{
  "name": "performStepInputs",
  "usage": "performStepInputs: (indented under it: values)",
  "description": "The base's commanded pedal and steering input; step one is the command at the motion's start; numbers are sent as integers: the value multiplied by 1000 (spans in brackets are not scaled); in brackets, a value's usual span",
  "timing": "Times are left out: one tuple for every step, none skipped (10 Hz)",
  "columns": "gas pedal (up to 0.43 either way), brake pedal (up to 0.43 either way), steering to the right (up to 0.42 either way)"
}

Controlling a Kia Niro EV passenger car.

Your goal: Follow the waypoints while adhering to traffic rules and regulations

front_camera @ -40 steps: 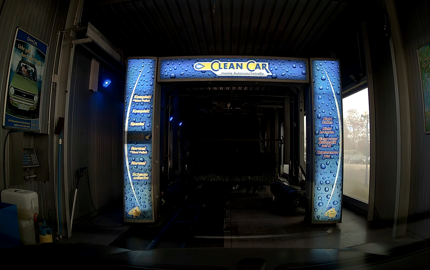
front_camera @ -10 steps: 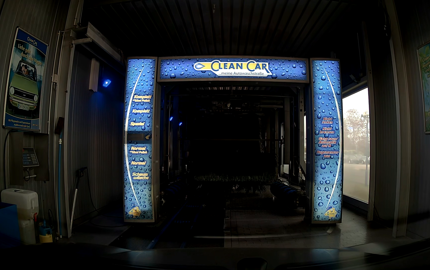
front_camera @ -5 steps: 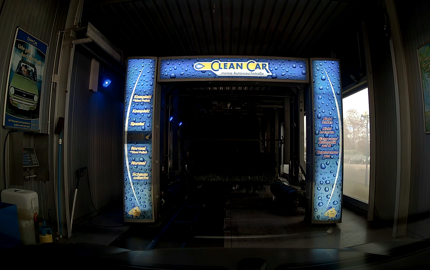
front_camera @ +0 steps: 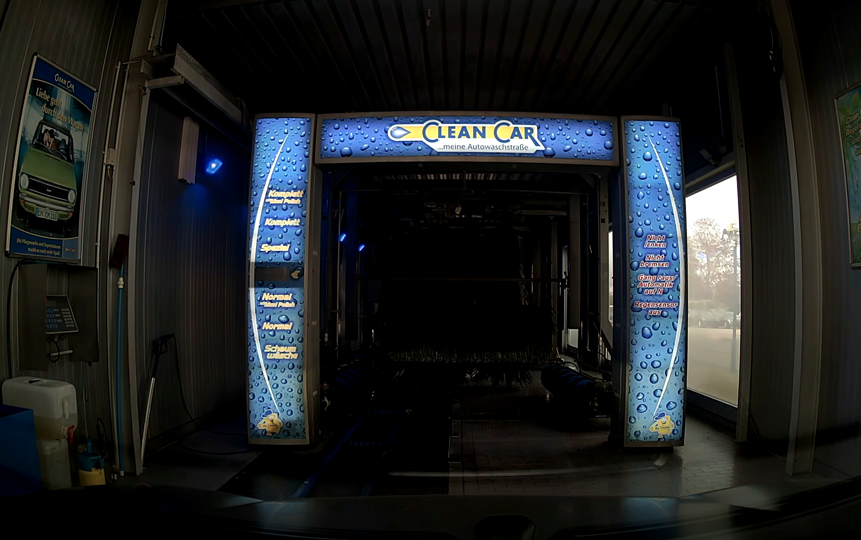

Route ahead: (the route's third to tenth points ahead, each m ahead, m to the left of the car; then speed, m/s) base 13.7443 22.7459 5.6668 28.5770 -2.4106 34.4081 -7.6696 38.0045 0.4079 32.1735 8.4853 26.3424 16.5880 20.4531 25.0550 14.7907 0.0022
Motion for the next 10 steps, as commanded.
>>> performStepInputs:
  values:
    - [0, 0, -14]
    - [0, 6, -14]
    - [0, 0, -14]
    - [0, 0, -14]
    - [0, 0, -14]
    - [0, 0, -14]
    - [0, 0, -14]
    - [0, 0, -14]
    - [0, 0, -15]
    - [0, 0, -15]
